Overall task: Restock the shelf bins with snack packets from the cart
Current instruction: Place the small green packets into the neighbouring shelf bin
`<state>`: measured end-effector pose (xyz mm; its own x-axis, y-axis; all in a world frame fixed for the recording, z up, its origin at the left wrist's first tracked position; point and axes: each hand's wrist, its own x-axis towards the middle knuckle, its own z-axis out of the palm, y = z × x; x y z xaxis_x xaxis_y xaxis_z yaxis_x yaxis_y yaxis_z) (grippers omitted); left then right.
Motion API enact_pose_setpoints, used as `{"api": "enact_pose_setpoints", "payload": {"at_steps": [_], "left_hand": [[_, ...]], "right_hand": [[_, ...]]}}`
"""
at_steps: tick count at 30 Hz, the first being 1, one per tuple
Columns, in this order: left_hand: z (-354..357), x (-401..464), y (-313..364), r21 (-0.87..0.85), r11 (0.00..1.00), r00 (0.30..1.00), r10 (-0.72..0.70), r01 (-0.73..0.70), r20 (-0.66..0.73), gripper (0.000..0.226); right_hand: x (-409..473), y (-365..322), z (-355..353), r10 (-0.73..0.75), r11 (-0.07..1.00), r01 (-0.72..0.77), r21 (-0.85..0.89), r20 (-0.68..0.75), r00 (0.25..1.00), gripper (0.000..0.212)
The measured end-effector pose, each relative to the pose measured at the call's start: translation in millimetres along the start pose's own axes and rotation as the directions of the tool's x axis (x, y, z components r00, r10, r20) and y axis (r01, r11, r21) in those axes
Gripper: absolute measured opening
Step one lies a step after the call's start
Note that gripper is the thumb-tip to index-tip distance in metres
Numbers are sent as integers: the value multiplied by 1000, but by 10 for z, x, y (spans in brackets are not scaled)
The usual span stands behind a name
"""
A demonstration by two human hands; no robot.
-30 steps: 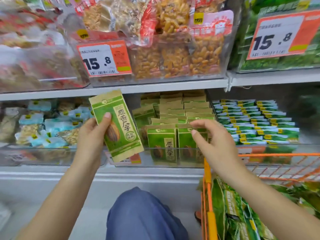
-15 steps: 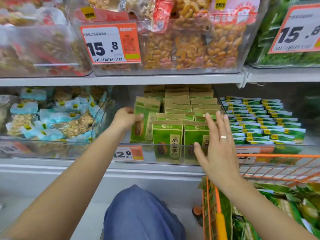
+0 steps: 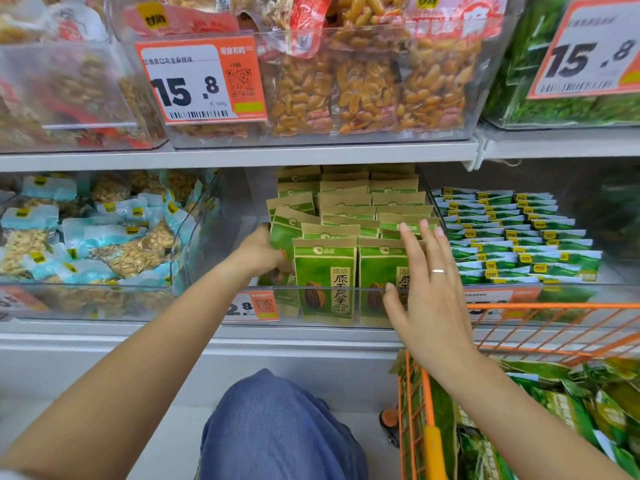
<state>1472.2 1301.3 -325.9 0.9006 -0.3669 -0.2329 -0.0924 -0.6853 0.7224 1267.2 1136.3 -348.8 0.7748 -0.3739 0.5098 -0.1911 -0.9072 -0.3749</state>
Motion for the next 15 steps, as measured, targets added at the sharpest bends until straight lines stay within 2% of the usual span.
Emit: {"api": "enact_pose_setpoints", "payload": {"at_steps": [4, 8, 11, 13, 15], "left_hand": [[-3, 86, 31, 126, 985, 974, 138, -116, -181, 63], [19, 92, 36, 8, 981, 939, 190, -196, -287, 64], [21, 79, 39, -14, 981, 945, 185, -196, -271, 62], [40, 116, 16, 70, 991, 969, 128, -115, -214, 64], [67, 203, -40, 35, 998, 991, 57, -53, -119, 61]], "right_hand": [[-11, 14, -14, -12, 1000, 13, -24, 27, 1000, 83], [-23, -5, -23, -22, 999, 23, -37, 32, 999, 82], [-27, -7, -26, -20, 999, 22, -45, 35, 999, 83], [-35, -5, -34, -22, 999, 23, -42, 37, 999, 83], [-43, -3, -45, -25, 999, 26, -35, 39, 999, 84]]}}
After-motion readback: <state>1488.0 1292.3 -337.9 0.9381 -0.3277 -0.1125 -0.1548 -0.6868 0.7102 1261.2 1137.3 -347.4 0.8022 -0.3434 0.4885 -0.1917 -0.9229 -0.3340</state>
